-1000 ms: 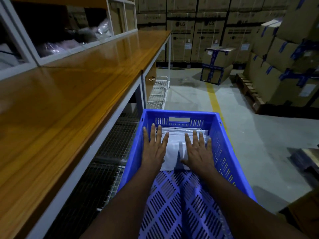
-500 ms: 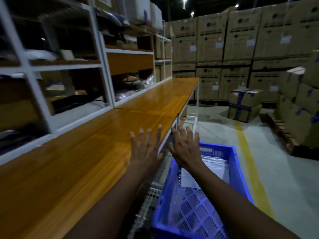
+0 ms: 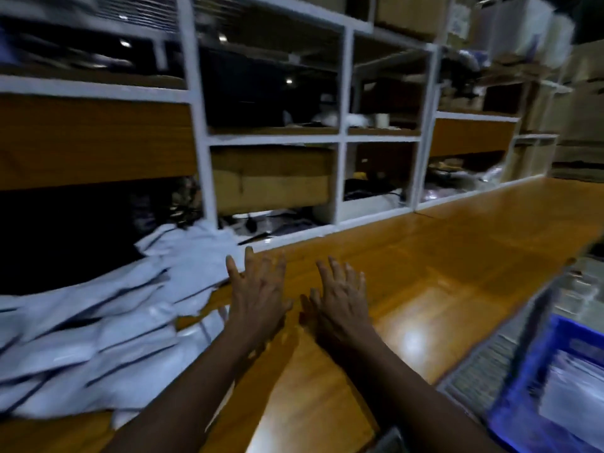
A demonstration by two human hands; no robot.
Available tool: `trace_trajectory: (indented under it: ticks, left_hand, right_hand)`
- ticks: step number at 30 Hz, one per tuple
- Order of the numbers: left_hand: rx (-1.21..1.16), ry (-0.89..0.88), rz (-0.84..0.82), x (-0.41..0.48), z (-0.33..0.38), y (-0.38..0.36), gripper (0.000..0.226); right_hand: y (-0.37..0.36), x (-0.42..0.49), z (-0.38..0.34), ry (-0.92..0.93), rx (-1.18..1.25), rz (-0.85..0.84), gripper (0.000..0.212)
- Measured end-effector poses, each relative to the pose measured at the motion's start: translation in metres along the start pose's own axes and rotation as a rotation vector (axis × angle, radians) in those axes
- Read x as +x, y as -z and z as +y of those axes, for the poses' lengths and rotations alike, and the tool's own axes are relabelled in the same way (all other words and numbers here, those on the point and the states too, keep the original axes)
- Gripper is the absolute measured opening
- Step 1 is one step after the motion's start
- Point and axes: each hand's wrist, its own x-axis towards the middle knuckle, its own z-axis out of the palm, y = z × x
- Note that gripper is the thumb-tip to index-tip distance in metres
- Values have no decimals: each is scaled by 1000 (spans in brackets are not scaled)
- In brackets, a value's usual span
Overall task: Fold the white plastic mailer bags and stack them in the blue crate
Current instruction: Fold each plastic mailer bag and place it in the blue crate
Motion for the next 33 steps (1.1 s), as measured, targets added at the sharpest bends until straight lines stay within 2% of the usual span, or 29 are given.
trace_trajectory:
  ticks: [2,4,7,13,17,21,27,33]
  left_hand:
    - [71,63,-13,-11,-37,-10,97]
    - [89,116,-24,-19,-67,-16,96]
    - [96,194,-98,-18,-98,-23,89]
    - [134,216,-164,9,-118,-49,54]
    - [170,208,-209,40,-116,-59,54]
    - [226,165,-172,57,-114,-70,61]
    - [239,104,-72,56,-118,-83,27]
    - [153,23,60,54,-111,-73,22]
  right_hand:
    - [-23,7,-35,83,15,4,44]
    - [-46,16,-66,40,77,-89,48]
    - [-83,37,-89,36,143,-104,51]
    - [-116,79,-83,9,151,-132,52]
    - [-138,98,-74,79,180,-76,44]
    - [-151,115,-68,92,207,-105,44]
    - [-158,127,-62,155,189,-77,53]
    - [-143,121,-67,265,215,29,36]
